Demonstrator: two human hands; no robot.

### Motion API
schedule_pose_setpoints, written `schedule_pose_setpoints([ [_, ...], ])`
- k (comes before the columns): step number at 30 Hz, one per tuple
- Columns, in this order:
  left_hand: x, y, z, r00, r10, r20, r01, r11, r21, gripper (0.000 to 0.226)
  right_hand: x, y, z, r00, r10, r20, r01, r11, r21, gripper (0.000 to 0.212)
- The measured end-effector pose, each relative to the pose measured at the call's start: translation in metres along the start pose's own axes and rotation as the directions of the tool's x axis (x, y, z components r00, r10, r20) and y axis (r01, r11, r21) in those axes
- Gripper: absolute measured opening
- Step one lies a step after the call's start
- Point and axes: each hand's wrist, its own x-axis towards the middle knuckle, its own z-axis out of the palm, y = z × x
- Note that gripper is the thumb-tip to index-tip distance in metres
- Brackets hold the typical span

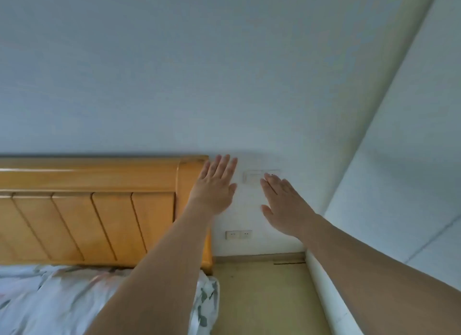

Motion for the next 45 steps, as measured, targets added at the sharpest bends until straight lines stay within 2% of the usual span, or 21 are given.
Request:
schedule_pose_setpoints([
  [4,0.073,0.101,-0.030,0.980,0.173,-0.101,-0.171,0.985,0.022,0.063,-0.033,0.104,-0.052,0.980,0.188,-0.072,-0.192,0.980,-0.054,0.066],
  [8,0.131,0.196,-0.069,0.922,0.324,-0.211,-0.318,0.946,0.059,0.065,-0.070,0.193,-0.116,0.930,0.314,-0.189,-0.338,0.934,-0.112,0.066],
  [13,0.184,0.291,-0.118,0.811,0.481,-0.333,-0.479,0.873,0.095,0.062,-0.111,0.272,-0.206,0.855,0.382,-0.351,-0.482,0.835,-0.267,0.066],
  [17,0.217,0.349,-0.146,0.750,0.530,-0.396,-0.551,0.832,0.069,0.063,-0.138,0.309,-0.271,0.793,0.372,-0.481,-0.577,0.713,-0.399,0.065],
  [20,0.233,0.389,-0.152,0.723,0.570,-0.390,-0.608,0.793,0.031,0.064,-0.152,0.329,-0.307,0.754,0.344,-0.560,-0.644,0.553,-0.528,0.065],
  [23,0.241,0.426,-0.146,0.714,0.636,-0.291,-0.661,0.750,0.016,0.063,-0.168,0.346,-0.327,0.713,0.325,-0.622,-0.701,0.354,-0.619,0.066],
  [26,0.246,0.456,-0.136,0.729,0.658,-0.188,-0.679,0.729,-0.081,0.052,-0.180,0.361,-0.329,0.727,0.303,-0.617,-0.679,0.176,-0.713,0.068],
  [28,0.247,0.474,-0.129,0.758,0.632,-0.162,-0.651,0.749,-0.126,0.043,-0.178,0.369,-0.324,0.747,0.298,-0.594,-0.648,0.127,-0.751,0.067],
  [31,0.251,0.492,-0.119,0.758,0.621,-0.197,-0.649,0.748,-0.139,0.033,-0.166,0.377,-0.320,0.756,0.261,-0.600,-0.638,0.090,-0.765,0.065],
  [37,0.255,0.504,-0.096,0.781,0.531,-0.328,-0.615,0.747,-0.253,0.029,-0.156,0.380,-0.316,0.723,0.266,-0.637,-0.680,0.110,-0.725,0.067],
  [41,0.249,0.493,-0.096,0.804,0.491,-0.334,-0.583,0.761,-0.284,0.030,-0.156,0.371,-0.318,0.705,0.337,-0.625,-0.699,0.180,-0.692,0.067],
  [43,0.243,0.480,-0.099,0.811,0.486,-0.326,-0.575,0.767,-0.286,0.032,-0.151,0.358,-0.315,0.664,0.381,-0.643,-0.747,0.323,-0.581,0.064],
  [45,0.237,0.460,-0.100,0.806,0.495,-0.324,-0.581,0.764,-0.280,0.032,-0.138,0.344,-0.308,0.635,0.410,-0.654,-0.743,0.556,-0.373,0.058],
])
